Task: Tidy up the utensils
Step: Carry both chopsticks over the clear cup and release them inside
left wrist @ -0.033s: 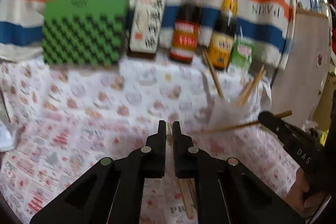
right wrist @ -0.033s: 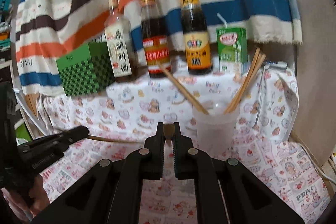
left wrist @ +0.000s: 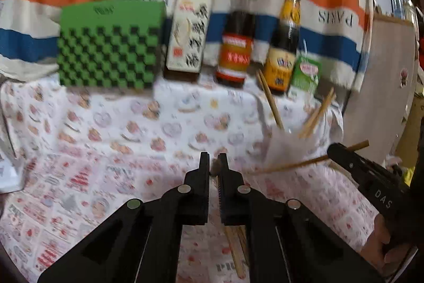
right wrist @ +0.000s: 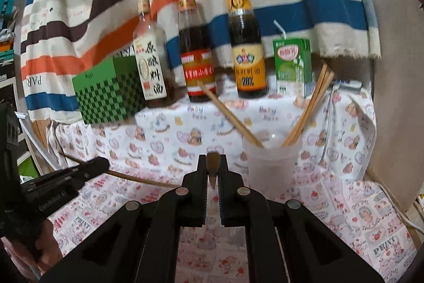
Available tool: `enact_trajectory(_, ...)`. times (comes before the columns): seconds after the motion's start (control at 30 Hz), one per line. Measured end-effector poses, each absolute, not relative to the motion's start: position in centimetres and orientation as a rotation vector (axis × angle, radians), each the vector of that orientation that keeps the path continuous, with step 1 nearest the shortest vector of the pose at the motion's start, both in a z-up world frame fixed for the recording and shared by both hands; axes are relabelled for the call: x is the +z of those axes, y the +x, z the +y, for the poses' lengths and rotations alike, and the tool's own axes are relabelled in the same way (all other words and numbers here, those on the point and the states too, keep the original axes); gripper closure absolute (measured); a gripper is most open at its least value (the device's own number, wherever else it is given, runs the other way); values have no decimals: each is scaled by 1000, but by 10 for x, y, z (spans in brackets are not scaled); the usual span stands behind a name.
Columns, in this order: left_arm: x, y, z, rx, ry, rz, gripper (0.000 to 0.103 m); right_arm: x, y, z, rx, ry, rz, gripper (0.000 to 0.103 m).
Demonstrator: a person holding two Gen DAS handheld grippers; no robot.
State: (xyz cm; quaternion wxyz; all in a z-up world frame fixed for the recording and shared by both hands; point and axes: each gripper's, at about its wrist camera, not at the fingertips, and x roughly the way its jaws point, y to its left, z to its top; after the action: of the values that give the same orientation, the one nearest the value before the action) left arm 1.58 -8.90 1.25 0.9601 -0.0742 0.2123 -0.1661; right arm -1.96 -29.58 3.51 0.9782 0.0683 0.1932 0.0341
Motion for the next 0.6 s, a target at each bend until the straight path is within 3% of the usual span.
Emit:
enact_trajectory(0.23, 24, 17, -78, -319, -190, 376, 99, 42, -26, -299, 78, 148, 348, 95)
enact_trajectory(0.6, 44, -18, -76, -302, -191, 171, 99, 78, -66, -324, 58, 199, 79, 95)
